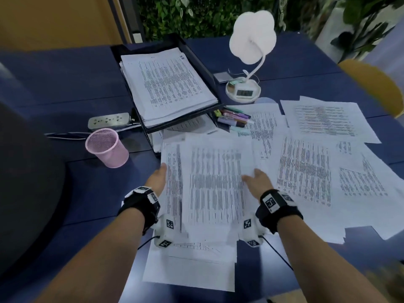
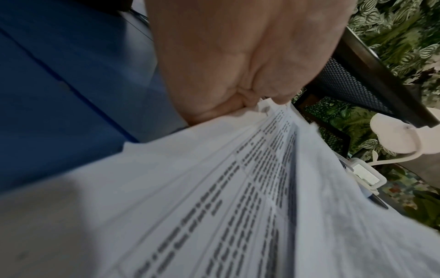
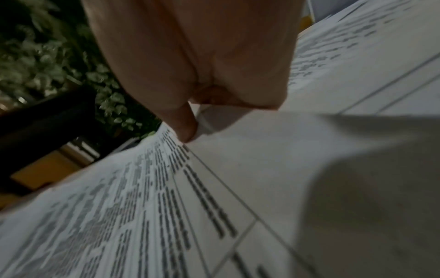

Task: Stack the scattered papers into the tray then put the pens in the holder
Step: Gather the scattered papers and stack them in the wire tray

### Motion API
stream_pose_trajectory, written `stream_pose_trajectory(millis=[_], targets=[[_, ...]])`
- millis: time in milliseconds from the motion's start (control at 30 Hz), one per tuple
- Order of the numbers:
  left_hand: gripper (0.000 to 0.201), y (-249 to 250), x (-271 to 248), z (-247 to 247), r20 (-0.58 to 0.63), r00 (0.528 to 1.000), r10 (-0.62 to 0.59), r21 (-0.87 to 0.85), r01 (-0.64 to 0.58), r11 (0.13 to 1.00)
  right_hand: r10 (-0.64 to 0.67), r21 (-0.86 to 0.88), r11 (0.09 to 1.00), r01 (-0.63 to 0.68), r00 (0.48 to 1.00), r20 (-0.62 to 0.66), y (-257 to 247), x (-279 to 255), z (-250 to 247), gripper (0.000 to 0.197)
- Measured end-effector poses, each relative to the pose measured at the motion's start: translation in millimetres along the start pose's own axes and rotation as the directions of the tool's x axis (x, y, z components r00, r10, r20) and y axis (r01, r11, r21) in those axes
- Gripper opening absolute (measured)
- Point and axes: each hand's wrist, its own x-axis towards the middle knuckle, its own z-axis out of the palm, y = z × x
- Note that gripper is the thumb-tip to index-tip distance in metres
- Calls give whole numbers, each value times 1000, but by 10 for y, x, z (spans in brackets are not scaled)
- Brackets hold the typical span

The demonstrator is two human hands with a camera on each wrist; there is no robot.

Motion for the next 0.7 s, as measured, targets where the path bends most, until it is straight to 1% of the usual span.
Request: stream_pose_trajectory(millis=[33,100,167,233,300,367,400,433,500,567,633,667,700], targets=[[66,-14,19,0,19,1000,-10,-12,11,1000,19,-56,998,-17,999,26,7,-11,42,59],[69,-23,28,-7,53,998,-28,-16,29,999,25,-69,997,-23,999,27,-69,-66,83,51],[69,-30,32,13,71,997,-28,-15,29,999,-26,-104,994,26,1000,2,-163,-85,137,43],[67,-50,33,34,79,997,-4,-17,5,1000,-76,-147,986,77,997,14,-217,-91,236,37],[55,-55,4,45,88,995,37,-21,-36,999,-111,-244,962,125,991,69,-218,-106,328,34],[44,-82,5,42,91,992,87,-12,-86,996,-117,-358,920,161,983,140,-198,-120,363,34],[41,-103,9,38,84,991,106,-15,-105,994,-128,-388,905,175,981,145,-179,-113,358,35],[38,-129,16,37,73,989,127,-37,-124,992,-141,-384,906,178,982,122,-167,-99,339,36],[33,-144,-54,29,56,985,166,-147,-156,977,-170,-298,939,168,985,21,-129,-58,284,41],[31,-127,-163,-5,55,977,206,-268,-184,946,-182,-174,970,169,982,-57,-126,-18,207,50],[28,-59,-273,-69,64,966,249,-350,-212,912,-163,-5,987,163,985,-49,-167,-6,134,56],[28,2,-327,-108,63,958,279,-386,-235,892,-145,99,984,146,989,-15,-210,-8,110,53],[28,71,-363,-143,53,949,310,-407,-263,875,-138,197,972,129,990,36,-263,-17,94,46]])
